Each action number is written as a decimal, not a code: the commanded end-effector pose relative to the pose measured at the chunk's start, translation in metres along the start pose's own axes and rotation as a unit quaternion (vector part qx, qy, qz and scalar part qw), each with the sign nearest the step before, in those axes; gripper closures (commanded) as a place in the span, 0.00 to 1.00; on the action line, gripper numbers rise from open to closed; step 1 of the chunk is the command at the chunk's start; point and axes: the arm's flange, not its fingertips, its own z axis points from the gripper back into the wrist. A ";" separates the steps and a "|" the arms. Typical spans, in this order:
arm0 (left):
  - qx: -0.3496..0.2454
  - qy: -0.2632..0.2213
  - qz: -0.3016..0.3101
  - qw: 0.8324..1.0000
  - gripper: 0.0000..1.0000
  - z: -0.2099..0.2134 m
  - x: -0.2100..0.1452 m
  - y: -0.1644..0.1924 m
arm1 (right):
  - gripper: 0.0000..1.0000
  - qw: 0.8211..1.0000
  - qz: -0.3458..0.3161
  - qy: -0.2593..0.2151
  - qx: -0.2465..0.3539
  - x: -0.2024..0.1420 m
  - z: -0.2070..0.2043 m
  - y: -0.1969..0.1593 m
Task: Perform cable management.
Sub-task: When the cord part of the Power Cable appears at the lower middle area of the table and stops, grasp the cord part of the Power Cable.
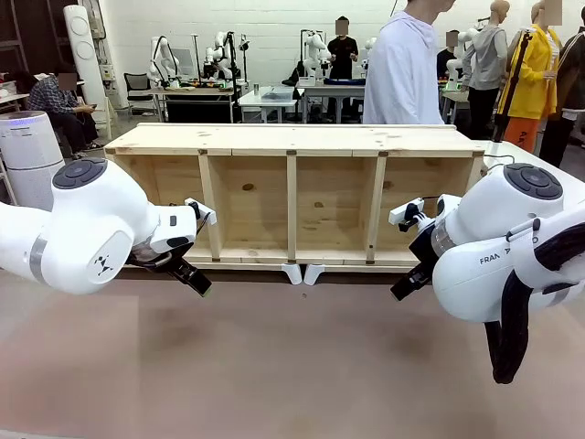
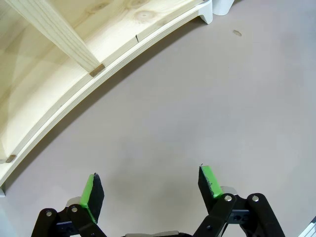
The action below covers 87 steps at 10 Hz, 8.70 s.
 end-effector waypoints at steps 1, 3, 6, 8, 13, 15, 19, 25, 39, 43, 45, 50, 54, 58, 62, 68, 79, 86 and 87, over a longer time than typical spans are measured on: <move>0.000 0.000 0.003 1.000 0.00 0.000 -0.001 0.002 | 0.00 1.000 -0.001 0.000 0.000 0.000 0.000 0.000; 0.000 0.000 0.000 1.000 0.00 0.000 0.000 0.000 | 0.00 1.000 0.000 0.000 0.000 0.000 0.000 0.000; 0.028 -0.012 0.006 1.000 0.00 0.060 -0.013 0.025 | 0.00 1.000 0.000 -0.022 -0.021 -0.003 0.058 -0.014; 0.063 -0.040 0.019 0.997 0.00 0.113 -0.041 0.046 | 0.00 0.998 -0.015 -0.047 -0.049 -0.019 0.107 -0.025; 0.099 -0.070 0.078 0.990 0.00 0.177 -0.134 0.090 | 0.00 0.983 -0.098 -0.096 -0.123 -0.087 0.194 -0.043; 0.094 -0.090 0.107 0.986 0.00 0.184 -0.158 0.098 | 0.00 0.977 -0.118 -0.110 -0.137 -0.103 0.212 -0.037; 0.091 -0.135 0.101 0.981 0.00 0.178 -0.165 0.090 | 0.00 0.978 -0.136 -0.116 -0.110 -0.106 0.202 -0.020; 0.095 -0.098 0.127 0.982 0.00 0.235 -0.079 0.173 | 0.00 0.978 -0.119 -0.112 -0.129 -0.020 0.263 -0.074; 0.095 -0.098 0.127 0.982 0.00 0.235 -0.079 0.173 | 0.00 0.978 -0.119 -0.112 -0.129 -0.020 0.263 -0.074; 0.095 -0.098 0.127 0.982 0.00 0.235 -0.079 0.173 | 0.00 0.978 -0.119 -0.112 -0.129 -0.020 0.263 -0.074; 0.095 -0.098 0.127 0.982 0.00 0.235 -0.079 0.173 | 0.00 0.978 -0.119 -0.112 -0.129 -0.020 0.263 -0.074; 0.095 -0.098 0.127 0.982 0.00 0.235 -0.079 0.173 | 0.00 0.978 -0.119 -0.112 -0.129 -0.020 0.263 -0.074; 0.095 -0.098 0.127 0.982 0.00 0.235 -0.079 0.173 | 0.00 0.978 -0.119 -0.112 -0.129 -0.020 0.263 -0.074; 0.095 -0.098 0.127 0.982 0.00 0.235 -0.079 0.173 | 0.00 0.978 -0.119 -0.112 -0.129 -0.020 0.263 -0.074; 0.095 -0.098 0.127 0.982 0.00 0.235 -0.079 0.173 | 0.00 0.978 -0.119 -0.112 -0.129 -0.020 0.263 -0.074; 0.095 -0.098 0.127 0.982 0.00 0.235 -0.079 0.173 | 0.00 0.978 -0.119 -0.112 -0.129 -0.020 0.263 -0.074; 0.095 -0.098 0.127 0.982 0.00 0.235 -0.079 0.173 | 0.00 0.978 -0.119 -0.112 -0.129 -0.020 0.263 -0.074; 0.095 -0.098 0.127 0.982 0.00 0.235 -0.079 0.173 | 0.00 0.978 -0.119 -0.112 -0.129 -0.020 0.263 -0.074; 0.095 -0.098 0.127 0.982 0.00 0.235 -0.079 0.173 | 0.00 0.978 -0.119 -0.112 -0.129 -0.020 0.263 -0.074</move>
